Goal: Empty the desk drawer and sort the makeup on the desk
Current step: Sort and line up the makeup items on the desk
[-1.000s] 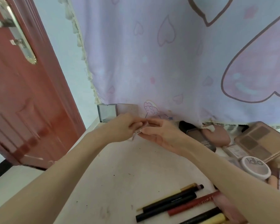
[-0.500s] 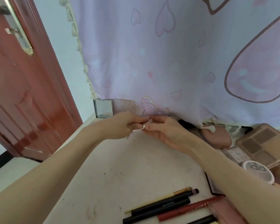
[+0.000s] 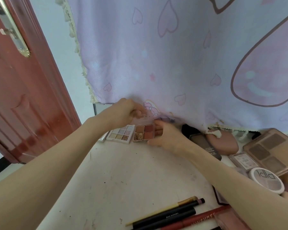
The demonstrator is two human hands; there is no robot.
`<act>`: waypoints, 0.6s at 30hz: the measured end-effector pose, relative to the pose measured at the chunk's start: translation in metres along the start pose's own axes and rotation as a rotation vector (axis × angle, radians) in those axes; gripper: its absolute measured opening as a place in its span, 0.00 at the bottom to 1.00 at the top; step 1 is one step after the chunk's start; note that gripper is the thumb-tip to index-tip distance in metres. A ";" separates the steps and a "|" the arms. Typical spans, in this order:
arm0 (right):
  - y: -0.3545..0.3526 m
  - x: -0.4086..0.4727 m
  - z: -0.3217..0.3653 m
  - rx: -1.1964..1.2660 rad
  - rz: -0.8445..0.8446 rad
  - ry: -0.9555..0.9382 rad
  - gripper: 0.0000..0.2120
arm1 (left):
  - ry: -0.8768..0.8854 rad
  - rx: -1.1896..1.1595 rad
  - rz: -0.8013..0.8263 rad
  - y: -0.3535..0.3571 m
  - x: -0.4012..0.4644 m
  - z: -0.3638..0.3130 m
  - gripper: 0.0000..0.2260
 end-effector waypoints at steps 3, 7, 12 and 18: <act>-0.001 0.005 -0.004 -0.236 -0.010 -0.020 0.24 | 0.030 -0.008 -0.067 -0.001 0.006 -0.002 0.15; -0.006 0.013 -0.014 -0.477 -0.053 0.049 0.35 | 0.065 0.076 -0.074 0.003 0.014 -0.003 0.13; -0.008 0.001 -0.007 -0.651 -0.167 0.032 0.31 | 0.148 0.171 -0.148 0.004 0.019 -0.012 0.11; 0.004 -0.009 -0.009 -0.701 -0.196 -0.004 0.21 | 0.197 0.167 -0.297 0.006 0.023 -0.012 0.10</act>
Point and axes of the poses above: each hand's wrist, its own x-axis towards the middle knuckle, its own y-axis out of the palm, z = x × y, the point moved 5 cm from there along x, towards the middle knuckle, and after that the axes turned 1 degree about -z, right-handed, at the moved point
